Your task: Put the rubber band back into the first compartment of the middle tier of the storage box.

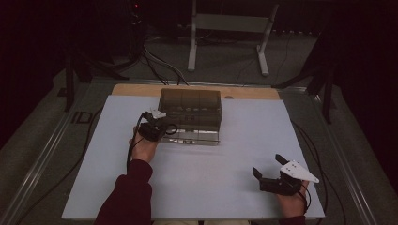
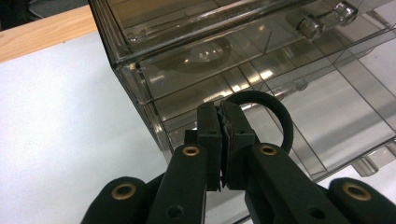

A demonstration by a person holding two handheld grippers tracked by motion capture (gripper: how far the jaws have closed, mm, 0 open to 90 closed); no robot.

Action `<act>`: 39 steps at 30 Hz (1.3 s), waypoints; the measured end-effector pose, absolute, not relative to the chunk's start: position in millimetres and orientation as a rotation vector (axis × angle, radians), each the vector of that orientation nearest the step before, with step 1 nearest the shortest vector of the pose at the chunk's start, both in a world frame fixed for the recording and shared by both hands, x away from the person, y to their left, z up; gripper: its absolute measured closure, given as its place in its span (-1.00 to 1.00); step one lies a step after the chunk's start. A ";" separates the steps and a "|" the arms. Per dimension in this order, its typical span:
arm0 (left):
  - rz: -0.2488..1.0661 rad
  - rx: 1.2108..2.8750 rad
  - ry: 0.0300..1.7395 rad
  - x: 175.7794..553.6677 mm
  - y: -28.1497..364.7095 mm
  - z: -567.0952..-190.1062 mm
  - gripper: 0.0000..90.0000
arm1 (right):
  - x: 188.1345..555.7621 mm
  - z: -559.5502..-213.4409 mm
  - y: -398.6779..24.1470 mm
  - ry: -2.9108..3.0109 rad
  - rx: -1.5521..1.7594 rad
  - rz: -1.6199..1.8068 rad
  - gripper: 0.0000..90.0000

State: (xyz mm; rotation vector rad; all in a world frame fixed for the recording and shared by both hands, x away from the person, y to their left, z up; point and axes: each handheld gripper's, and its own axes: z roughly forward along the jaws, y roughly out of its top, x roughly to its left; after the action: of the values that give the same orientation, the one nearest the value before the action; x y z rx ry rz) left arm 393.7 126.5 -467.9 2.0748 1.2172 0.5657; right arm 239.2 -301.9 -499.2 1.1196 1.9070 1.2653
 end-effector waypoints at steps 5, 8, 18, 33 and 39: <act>0.564 2.078 1.223 394.5 126.5 -469.5 0.97 | 238.9 -499.1 -301.1 1.911 1.118 1.264 -1.00; 0.564 2.083 1.228 395.2 126.9 -470.2 0.97 | 239.0 -499.2 -301.2 1.911 1.118 1.264 -1.00; 0.558 2.099 1.243 396.4 126.7 -473.1 0.96 | 238.8 -499.1 -301.2 1.910 1.118 1.264 -1.00; 0.552 2.091 1.236 394.4 127.9 -470.1 0.67 | 239.0 -499.3 -300.9 1.912 1.118 1.264 -1.00; 0.552 2.043 1.203 389.3 129.8 -462.9 0.23 | 238.9 -499.3 -300.9 1.912 1.119 1.264 -1.00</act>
State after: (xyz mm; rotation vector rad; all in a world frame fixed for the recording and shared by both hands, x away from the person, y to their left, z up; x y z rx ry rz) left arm 389.3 129.8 -462.9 2.0431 1.2034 0.5517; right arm 238.9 -300.9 -499.3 1.1192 1.9118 1.2643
